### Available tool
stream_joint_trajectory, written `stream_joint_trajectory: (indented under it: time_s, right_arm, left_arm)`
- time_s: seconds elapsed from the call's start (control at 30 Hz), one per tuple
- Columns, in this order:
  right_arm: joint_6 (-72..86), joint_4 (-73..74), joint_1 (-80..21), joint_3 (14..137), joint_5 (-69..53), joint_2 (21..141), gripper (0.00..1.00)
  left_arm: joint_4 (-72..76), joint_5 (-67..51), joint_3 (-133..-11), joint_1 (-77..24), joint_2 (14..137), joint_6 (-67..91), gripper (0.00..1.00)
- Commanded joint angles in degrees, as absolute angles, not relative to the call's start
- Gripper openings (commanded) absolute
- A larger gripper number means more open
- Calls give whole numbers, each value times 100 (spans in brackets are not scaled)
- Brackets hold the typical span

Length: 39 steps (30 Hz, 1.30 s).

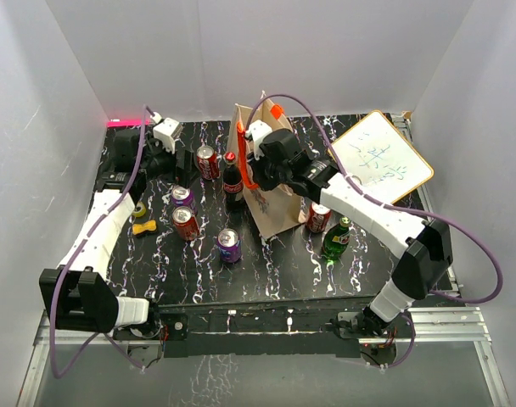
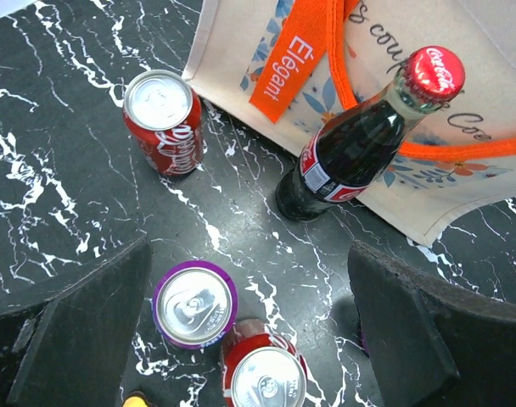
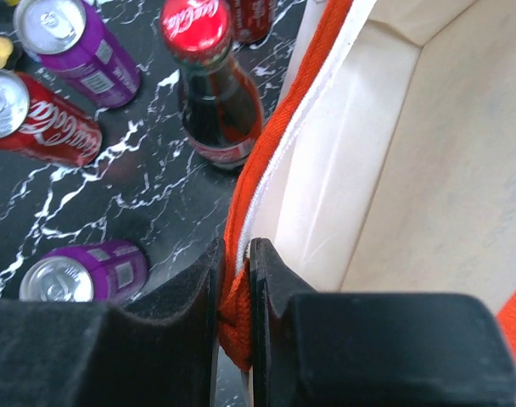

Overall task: Place the beverage into the canvas bag
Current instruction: Move the canvas bag to the center of the board.

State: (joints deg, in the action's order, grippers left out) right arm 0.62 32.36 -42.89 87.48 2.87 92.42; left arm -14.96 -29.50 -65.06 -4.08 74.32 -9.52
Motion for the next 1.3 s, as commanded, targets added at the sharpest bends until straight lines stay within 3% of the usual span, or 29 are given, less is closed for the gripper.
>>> stream_joint_trajectory:
  time_s: [0.0,0.43,0.57,0.7,0.8,1.03,1.27]
  right_arm:
    - [417,2945,-4303,8508,-338,8641,8]
    - [571,2655,-4302,7964,-2468,8177,15]
    - [486,2551,-4304,7736,-2813,8124,25]
    - [216,2700,-4132,8016,-2499,8117,40]
    - [106,2742,-3713,8277,-2947,8033,53]
    - [-55,2859,-2448,8713,-3970,7669,58]
    - [-417,2906,-1350,8228,-2397,7213,68]
  left_arm:
    - [-1531,-2874,-6830,-565,7587,-1043,97]
    - [-1486,-2821,-7016,-609,7785,-880,97]
    - [-1485,-2830,-6963,-606,7715,-897,97]
    - [-1498,-2846,-6943,-609,7674,-919,97]
    - [-1556,-2872,-6971,-606,7658,-942,97]
    - [-1711,-2850,-7181,-607,7690,-906,97]
    - [-1764,-2786,-7251,-606,7655,-845,97]
